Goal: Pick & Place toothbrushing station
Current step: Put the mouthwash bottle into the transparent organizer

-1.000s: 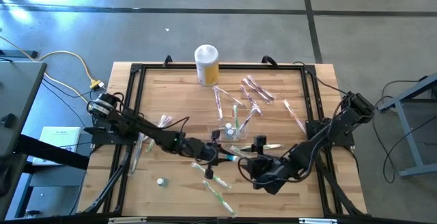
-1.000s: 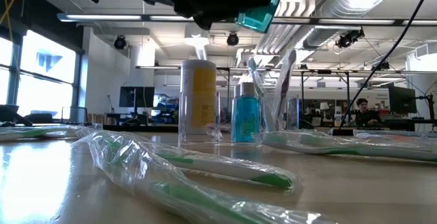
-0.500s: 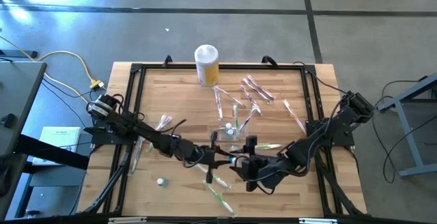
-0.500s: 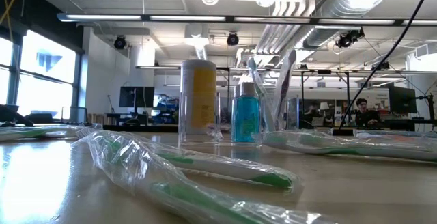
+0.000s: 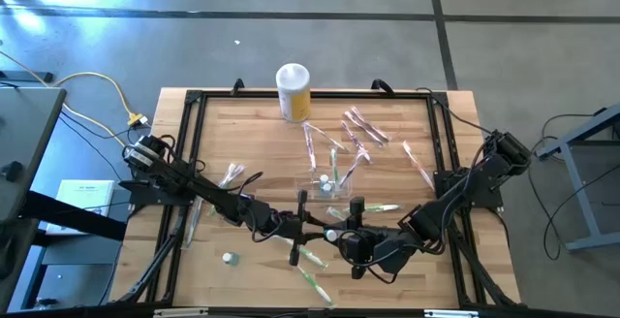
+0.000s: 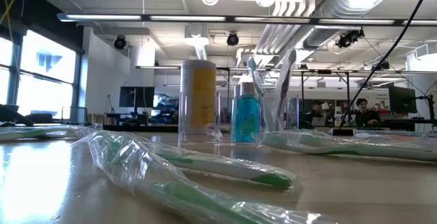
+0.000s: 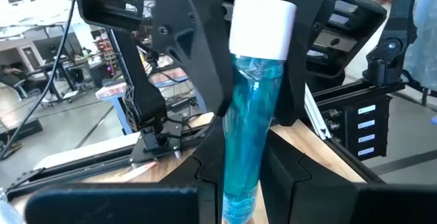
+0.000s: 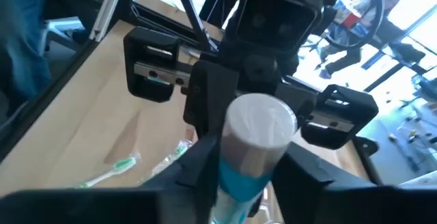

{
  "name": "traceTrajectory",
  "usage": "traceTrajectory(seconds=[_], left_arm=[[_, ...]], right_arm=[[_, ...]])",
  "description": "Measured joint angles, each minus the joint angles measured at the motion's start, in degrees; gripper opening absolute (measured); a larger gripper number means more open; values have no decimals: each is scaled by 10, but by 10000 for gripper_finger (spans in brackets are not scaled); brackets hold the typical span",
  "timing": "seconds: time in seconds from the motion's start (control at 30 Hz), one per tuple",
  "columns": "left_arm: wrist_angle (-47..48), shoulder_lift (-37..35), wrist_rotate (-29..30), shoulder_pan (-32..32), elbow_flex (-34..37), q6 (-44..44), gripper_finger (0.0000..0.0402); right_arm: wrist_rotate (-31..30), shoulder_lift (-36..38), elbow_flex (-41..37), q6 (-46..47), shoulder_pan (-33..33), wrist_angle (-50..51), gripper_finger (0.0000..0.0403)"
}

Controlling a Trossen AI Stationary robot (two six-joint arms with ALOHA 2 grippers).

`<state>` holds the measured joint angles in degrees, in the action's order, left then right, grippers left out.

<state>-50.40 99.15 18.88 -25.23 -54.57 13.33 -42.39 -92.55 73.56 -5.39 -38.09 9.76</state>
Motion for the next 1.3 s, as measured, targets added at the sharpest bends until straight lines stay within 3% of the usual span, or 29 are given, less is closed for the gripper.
traceTrajectory(seconds=[0.07,0.2,0.4,0.53,0.63,0.77,0.97,1.1,1.3], left_arm=[[0,0,0,0,0,4,51],[0,0,0,0,0,4,55],[-7,0,-2,1,0,-6,173],[-2,0,-1,1,0,-34,246],[54,-15,12,1,0,-41,274],[140,-48,41,0,0,-61,279],[233,-82,57,-17,-15,8,270],[335,-82,63,-37,-68,92,261],[455,-66,59,-48,-141,122,250]], right_arm=[[0,0,0,-3,-2,-4,83],[1,0,0,-4,-1,-2,81],[3,0,0,-14,-2,1,81],[-33,0,0,-10,-6,23,81],[-53,0,0,13,-10,57,81],[-47,2,0,80,-9,118,81],[76,2,0,178,20,180,81],[197,2,0,207,47,186,81],[357,2,0,236,84,174,82]])
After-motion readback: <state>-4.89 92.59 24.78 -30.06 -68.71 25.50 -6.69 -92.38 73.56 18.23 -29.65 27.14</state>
